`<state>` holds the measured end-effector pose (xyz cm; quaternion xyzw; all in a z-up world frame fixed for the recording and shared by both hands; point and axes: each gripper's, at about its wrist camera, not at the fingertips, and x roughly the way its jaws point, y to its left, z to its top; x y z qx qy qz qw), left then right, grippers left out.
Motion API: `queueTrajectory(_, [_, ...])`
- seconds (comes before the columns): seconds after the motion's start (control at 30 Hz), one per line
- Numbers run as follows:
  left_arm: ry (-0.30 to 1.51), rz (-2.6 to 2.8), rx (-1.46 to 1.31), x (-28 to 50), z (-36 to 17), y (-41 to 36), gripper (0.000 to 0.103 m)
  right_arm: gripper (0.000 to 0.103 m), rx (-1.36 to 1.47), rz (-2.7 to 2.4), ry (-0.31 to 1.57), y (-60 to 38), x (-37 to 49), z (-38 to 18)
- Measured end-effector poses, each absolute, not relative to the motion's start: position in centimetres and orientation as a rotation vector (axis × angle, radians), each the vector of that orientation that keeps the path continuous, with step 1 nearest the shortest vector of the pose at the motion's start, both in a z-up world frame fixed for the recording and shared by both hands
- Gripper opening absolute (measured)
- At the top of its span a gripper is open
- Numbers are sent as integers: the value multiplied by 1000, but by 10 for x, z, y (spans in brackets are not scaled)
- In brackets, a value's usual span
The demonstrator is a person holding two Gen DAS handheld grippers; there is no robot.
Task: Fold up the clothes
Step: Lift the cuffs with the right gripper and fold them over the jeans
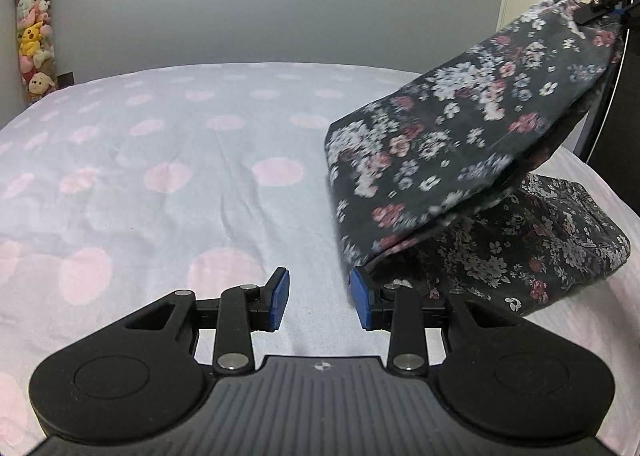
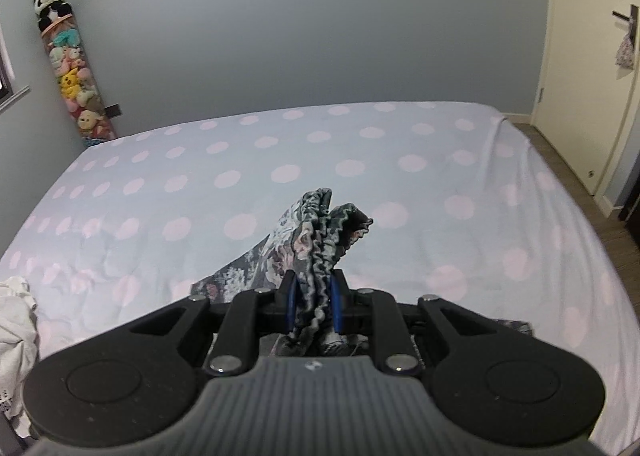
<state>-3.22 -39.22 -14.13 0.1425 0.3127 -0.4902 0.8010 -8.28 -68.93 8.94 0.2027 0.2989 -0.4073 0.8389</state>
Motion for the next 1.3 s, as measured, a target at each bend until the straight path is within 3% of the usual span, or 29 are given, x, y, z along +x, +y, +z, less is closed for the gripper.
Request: queueTrajectory(1.3, [680,-1051,372,-28,-152,-395,32,19,454,-985,644,-723,-119,78])
